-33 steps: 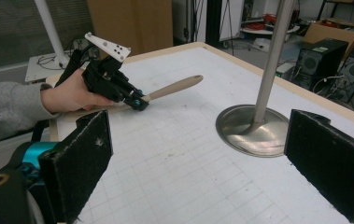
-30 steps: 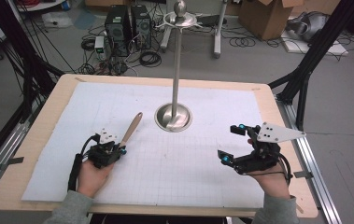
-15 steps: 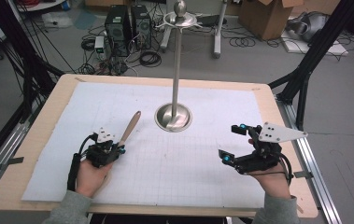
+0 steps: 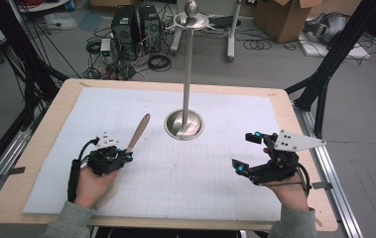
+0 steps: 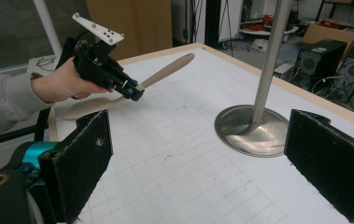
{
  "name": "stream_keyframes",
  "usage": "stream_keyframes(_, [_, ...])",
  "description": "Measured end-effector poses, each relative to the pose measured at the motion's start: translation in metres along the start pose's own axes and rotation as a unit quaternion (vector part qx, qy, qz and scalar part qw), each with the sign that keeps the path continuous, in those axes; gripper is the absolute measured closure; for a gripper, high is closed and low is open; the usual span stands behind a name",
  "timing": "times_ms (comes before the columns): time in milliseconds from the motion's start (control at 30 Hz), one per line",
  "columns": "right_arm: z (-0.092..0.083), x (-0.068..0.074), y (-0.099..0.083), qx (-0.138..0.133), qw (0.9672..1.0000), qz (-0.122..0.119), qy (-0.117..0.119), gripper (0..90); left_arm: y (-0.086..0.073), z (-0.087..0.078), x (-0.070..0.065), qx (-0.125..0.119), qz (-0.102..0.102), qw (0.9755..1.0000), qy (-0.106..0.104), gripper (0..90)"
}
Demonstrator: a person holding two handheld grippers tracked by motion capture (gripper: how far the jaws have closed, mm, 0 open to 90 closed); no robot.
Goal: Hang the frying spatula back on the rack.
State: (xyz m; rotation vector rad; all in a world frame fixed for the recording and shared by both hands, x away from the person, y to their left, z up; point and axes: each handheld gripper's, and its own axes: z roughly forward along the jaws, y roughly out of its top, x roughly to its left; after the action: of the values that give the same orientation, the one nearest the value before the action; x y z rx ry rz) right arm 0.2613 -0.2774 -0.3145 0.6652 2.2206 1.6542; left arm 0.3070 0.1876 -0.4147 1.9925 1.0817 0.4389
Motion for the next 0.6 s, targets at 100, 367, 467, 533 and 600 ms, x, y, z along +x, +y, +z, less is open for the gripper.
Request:
stream_keyframes(100, [0.000,0.000,0.000,0.004,1.0000,0.003,-0.001,6.9,0.002,-0.002,-0.001,0.001,0.009,0.9999,-0.007,77.4])
stream_keyframes(367, [0.000,0.000,0.000,0.001,1.0000,0.000,-0.002,6.9,0.009,-0.009,-0.002,-0.009,0.012,0.9995,-0.026,77.4])
stream_keyframes(467, [-0.002,0.000,0.000,-0.001,1.0000,0.004,-0.002,6.9,0.012,-0.014,-0.001,-0.015,0.012,0.9994,-0.030,77.4])
stream_keyframes(533, [-0.003,-0.001,0.000,-0.003,1.0000,0.004,-0.003,6.9,0.013,-0.016,0.000,-0.021,0.008,0.9992,-0.033,77.4])
stream_keyframes(600, [-0.004,-0.001,-0.001,-0.002,1.0000,0.005,-0.005,6.9,0.014,-0.019,-0.001,-0.022,0.009,0.9991,-0.034,77.4])
